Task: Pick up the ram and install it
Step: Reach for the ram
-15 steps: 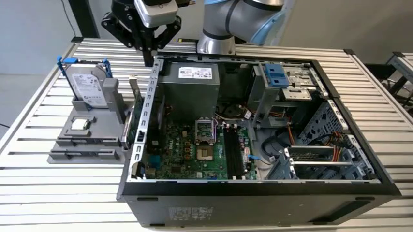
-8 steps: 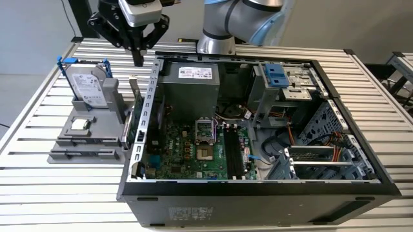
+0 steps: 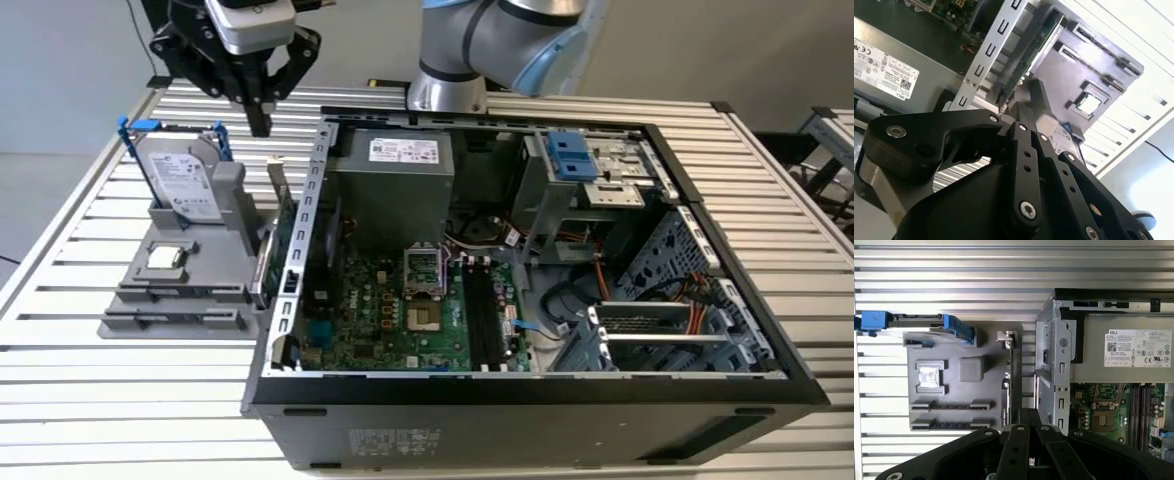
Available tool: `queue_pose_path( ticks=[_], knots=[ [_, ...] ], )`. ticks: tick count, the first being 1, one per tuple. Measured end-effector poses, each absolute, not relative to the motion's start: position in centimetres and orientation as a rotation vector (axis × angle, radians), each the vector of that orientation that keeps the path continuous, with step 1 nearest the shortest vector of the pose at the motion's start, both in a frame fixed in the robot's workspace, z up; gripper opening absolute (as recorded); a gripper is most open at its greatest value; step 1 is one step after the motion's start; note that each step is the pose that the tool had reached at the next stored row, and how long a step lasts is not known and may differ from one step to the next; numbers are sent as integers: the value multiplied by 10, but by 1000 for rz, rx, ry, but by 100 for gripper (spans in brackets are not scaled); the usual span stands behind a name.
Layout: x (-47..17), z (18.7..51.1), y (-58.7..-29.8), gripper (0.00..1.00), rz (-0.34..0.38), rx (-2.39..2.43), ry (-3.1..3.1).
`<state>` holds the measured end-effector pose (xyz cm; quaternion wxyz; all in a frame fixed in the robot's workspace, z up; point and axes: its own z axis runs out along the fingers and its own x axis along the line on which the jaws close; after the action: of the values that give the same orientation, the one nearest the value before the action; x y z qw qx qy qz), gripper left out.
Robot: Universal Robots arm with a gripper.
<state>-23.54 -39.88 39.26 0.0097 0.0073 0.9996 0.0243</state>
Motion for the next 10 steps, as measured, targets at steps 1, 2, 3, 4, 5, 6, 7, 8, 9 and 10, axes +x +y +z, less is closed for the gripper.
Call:
queue_pose_path(
  ticks=[1,2,3,4,5,6,7,8,9,10],
  knots=[
    [-238,393,-399,0,76,22,3121],
    [-241,393,-399,0,76,21,3121],
    [-245,393,-399,0,76,20,3121],
    [-248,393,-399,0,76,19,3121],
    [-251,393,-399,0,76,18,3121],
    [-254,393,-399,0,76,17,3121],
    [-258,393,-399,0,76,16,3121],
    [-261,393,-399,0,76,15,3121],
    [-264,393,-399,0,76,14,3121],
    [-267,393,-399,0,76,13,3121]
  ],
)
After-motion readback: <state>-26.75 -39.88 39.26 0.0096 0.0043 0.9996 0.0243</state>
